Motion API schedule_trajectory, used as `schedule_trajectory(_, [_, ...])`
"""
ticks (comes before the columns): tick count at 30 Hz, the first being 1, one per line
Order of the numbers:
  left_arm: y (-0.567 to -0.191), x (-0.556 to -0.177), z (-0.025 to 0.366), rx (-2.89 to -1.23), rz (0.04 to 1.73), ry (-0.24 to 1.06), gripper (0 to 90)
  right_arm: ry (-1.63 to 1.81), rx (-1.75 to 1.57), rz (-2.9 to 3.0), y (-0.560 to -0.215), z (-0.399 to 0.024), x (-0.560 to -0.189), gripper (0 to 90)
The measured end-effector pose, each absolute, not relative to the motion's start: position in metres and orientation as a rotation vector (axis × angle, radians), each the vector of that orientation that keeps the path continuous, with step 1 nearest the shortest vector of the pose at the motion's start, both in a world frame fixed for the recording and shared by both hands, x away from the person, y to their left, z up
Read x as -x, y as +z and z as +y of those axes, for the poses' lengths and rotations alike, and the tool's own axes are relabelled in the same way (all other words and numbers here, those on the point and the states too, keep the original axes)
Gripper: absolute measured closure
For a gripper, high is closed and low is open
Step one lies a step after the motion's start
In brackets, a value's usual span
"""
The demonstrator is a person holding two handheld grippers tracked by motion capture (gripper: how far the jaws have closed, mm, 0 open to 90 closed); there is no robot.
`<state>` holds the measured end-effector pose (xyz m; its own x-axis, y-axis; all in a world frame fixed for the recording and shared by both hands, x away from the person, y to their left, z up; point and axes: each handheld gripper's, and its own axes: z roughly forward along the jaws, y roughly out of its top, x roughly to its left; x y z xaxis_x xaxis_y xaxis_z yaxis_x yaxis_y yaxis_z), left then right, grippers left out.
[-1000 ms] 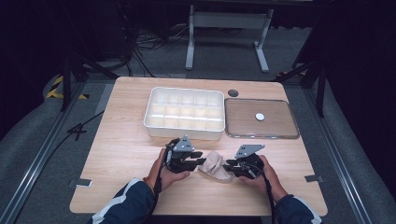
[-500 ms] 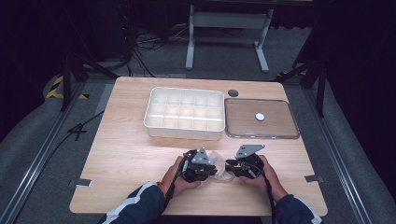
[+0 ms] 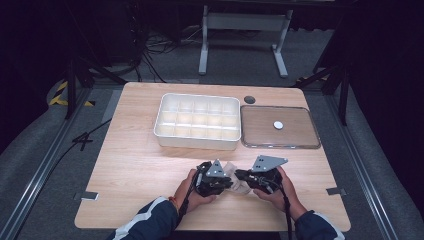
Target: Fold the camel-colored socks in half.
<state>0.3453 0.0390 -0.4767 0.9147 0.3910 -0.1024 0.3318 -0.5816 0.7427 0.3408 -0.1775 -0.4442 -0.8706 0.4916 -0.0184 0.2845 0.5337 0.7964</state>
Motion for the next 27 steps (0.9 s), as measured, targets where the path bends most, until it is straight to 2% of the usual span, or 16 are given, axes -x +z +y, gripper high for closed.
schedule_trajectory(2, [-0.477, -0.346, 0.039, -2.232, 0.51, 0.073, 78.4, 1.186, -0.641, 2.57, -0.452, -0.173, -0.342, 85.3])
schedule_trajectory(4, [-0.474, -0.347, 0.041, -2.216, 0.503, 0.047, 72.3, 1.091, -0.643, 2.609, -0.462, -0.172, -0.345, 85.4])
schedule_trajectory(7, [-0.466, -0.352, 0.047, -2.156, 0.531, 0.09, 63.3, 1.1, -0.669, 2.639, -0.469, -0.175, -0.35, 86.2])
schedule_trajectory(11, [-0.462, -0.357, 0.05, -2.142, 0.534, 0.166, 66.2, 1.101, -0.665, 2.648, -0.469, -0.176, -0.351, 86.8])
schedule_trajectory(13, [-0.462, -0.362, 0.046, -2.168, 0.535, 0.254, 67.5, 1.091, -0.651, 2.65, -0.47, -0.176, -0.35, 86.9])
schedule_trajectory(18, [-0.466, -0.373, 0.036, -2.183, 0.558, 0.244, 67.3, 1.1, -0.647, 2.655, -0.47, -0.176, -0.351, 86.9])
schedule_trajectory(21, [-0.472, -0.377, 0.031, -2.244, 0.582, 0.27, 70.8, 1.096, -0.651, 2.655, -0.47, -0.177, -0.351, 86.8])
schedule_trajectory(27, [-0.478, -0.38, 0.039, -2.245, 0.627, 0.205, 72.2, 1.053, -0.641, 2.651, -0.468, -0.176, -0.349, 86.6])
